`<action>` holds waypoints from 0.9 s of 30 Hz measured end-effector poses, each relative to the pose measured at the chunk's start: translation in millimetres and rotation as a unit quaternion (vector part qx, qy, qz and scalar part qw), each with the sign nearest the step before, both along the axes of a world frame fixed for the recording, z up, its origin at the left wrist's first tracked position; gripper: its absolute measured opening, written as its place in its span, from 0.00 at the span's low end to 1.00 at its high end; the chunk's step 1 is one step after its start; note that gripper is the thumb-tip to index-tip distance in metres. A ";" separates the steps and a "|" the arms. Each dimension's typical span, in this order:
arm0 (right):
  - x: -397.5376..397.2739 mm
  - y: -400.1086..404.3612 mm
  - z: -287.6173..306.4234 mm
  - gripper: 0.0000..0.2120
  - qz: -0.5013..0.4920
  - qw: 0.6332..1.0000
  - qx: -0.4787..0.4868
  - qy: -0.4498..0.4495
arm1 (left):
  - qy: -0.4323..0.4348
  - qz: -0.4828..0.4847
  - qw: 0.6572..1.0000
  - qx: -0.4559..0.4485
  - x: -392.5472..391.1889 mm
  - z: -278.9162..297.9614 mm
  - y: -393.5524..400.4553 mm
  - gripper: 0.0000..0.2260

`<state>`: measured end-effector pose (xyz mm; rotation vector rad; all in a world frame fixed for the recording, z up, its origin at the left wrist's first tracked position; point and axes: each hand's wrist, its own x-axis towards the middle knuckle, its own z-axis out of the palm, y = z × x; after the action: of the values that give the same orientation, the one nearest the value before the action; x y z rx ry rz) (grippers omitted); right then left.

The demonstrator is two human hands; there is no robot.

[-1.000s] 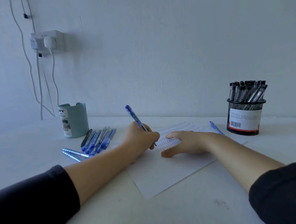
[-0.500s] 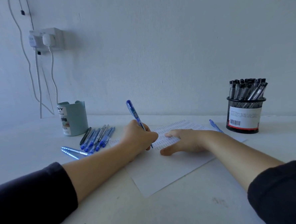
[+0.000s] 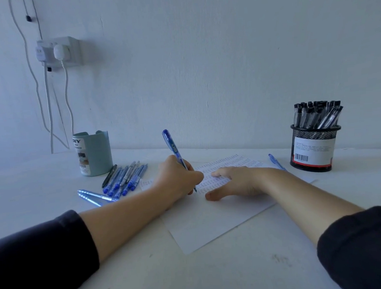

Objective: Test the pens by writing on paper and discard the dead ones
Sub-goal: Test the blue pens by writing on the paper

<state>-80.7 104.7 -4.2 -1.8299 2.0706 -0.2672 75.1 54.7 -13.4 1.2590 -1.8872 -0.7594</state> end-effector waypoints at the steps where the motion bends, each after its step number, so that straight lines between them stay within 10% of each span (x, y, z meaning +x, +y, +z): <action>1: 0.2 0.4 0.3 0.41 0.000 1.000 0.001 0.000 | -0.001 0.000 1.000 -0.001 0.0 -0.2 0.1 0.03; 27: 2.3 2.9 1.6 0.40 0.005 1.000 0.001 -0.005 | -0.023 -0.013 0.999 -0.022 0.1 0.4 6.5 0.04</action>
<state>-78.4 107.7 -2.6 -1.8339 2.0532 -0.2717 75.2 61.3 -13.0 1.2374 -1.9509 -0.7041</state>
